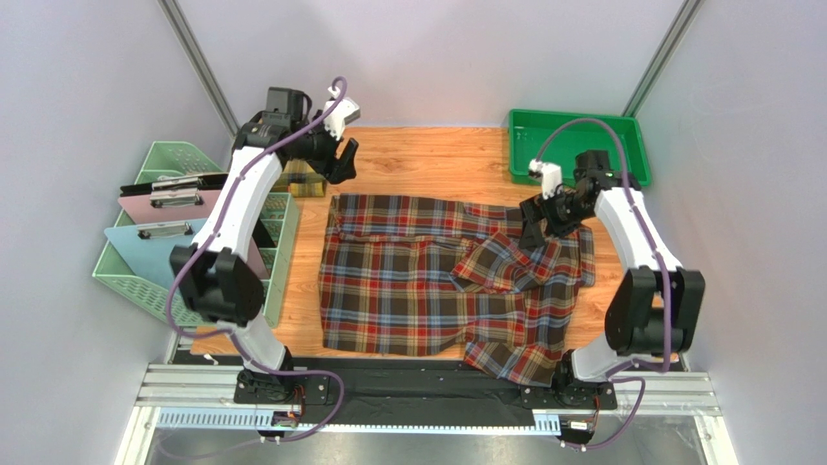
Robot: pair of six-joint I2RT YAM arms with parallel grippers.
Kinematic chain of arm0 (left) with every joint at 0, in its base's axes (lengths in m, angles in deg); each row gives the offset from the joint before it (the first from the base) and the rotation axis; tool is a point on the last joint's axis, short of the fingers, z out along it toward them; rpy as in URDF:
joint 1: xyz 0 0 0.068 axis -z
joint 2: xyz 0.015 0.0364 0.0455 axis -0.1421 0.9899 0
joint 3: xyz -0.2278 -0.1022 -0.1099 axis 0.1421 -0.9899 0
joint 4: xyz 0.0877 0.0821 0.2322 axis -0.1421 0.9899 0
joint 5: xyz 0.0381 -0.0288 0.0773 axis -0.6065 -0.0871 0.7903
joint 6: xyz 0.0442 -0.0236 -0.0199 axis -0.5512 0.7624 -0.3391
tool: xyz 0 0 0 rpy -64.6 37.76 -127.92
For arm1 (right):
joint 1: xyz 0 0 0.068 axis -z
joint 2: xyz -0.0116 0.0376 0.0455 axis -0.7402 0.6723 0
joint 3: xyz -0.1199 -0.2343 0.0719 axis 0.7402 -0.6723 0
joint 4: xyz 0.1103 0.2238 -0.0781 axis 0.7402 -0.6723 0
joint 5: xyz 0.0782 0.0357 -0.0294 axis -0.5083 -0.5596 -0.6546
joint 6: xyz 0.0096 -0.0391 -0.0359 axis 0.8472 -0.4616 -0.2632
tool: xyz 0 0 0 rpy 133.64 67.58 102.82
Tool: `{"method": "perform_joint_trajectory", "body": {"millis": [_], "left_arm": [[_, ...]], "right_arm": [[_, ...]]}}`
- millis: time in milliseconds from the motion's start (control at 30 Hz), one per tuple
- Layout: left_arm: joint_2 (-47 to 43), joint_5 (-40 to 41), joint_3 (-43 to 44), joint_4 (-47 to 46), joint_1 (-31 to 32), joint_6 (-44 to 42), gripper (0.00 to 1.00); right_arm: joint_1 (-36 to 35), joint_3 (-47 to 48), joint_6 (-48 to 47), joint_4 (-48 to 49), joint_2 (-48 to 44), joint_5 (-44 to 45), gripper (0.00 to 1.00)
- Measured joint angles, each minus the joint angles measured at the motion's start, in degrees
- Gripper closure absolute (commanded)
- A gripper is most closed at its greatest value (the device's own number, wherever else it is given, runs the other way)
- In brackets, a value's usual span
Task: Fold and stack the long sleeve shirts
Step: Fold the shirt
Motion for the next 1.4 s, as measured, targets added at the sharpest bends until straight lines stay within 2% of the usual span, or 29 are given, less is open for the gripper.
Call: {"method": "perform_joint_trajectory", "body": {"millis": [33,67,133,167,200,267,300,367,467,533,600,667,767,867,933,1033,1233,1400], "left_arm": [[-2.80,-0.33,-2.62,-2.78,0.00,1.66,0.05],[-5.07,-0.61,-4.61,-4.87,0.00,2.91,0.01],[-10.49,-0.90,-10.05,-11.32,-0.07,6.23,0.01],[-12.70,-0.92,-11.98,-13.70,-0.07,7.58,0.01],[-14.38,-1.01,-13.38,-15.56,-0.07,8.70,0.01],[-17.51,-1.20,-14.86,-18.80,-0.07,11.41,0.01],[-18.27,-1.49,-14.91,-19.71,-0.07,11.98,0.01],[-19.61,-3.50,-14.80,-20.65,-0.07,11.91,0.01],[-20.74,-6.36,-15.45,-20.15,0.04,11.13,0.01],[-22.53,-6.34,-18.53,-20.50,1.05,10.91,0.01],[-25.77,-3.93,-24.02,-21.24,4.28,10.16,0.01],[-29.24,0.07,-30.21,-22.95,10.43,9.73,0.01],[-32.87,8.00,-37.62,-25.94,22.62,9.51,0.01],[-32.63,14.56,-39.52,-28.61,32.02,10.16,0.01],[-31.76,17.79,-39.50,-30.69,35.89,11.19,0.01],[-29.92,21.64,-39.45,-33.00,40.59,13.35,0.01],[-27.36,29.57,-41.13,-39.26,47.69,14.80,0.01],[-25.81,30.51,-41.83,-45.35,49.31,15.30,0.01]], "right_arm": [[-0.61,-1.14,0.02,0.50,1.79,-0.37,0.08],[-1.20,-2.47,0.04,1.25,3.50,-0.42,0.09],[-2.67,-4.81,0.17,2.14,6.60,-0.24,0.19],[-3.23,-5.57,0.15,2.56,7.56,-0.26,0.27],[-3.87,-6.14,0.26,2.80,8.41,-0.33,0.44],[-4.90,-6.43,0.20,2.95,9.44,-0.98,0.59],[-5.25,-6.43,0.35,3.08,9.51,-1.81,0.79],[-5.51,-6.38,0.46,2.95,9.14,-3.52,1.00],[-5.46,-6.40,1.22,2.01,7.30,-7.06,1.00],[-5.38,-6.40,2.45,1.25,4.44,-10.71,1.00],[-5.33,-7.76,7.91,2.49,-0.48,-16.15,1.00],[-5.33,-11.28,17.73,7.96,-6.54,-21.29,1.00],[-5.51,-19.85,36.68,22.69,-14.88,-26.12,1.00],[-6.27,-26.56,56.43,37.77,-17.51,-26.14,1.00],[-7.39,-29.81,69.20,47.01,-17.51,-23.74,1.00],[-9.05,-32.44,83.38,56.37,-17.62,-19.82,1.00],[-9.66,-33.22,99.58,64.96,-18.84,-16.22,1.00],[-9.68,-35.17,104.37,67.17,-20.37,-16.13,1.00]]}}
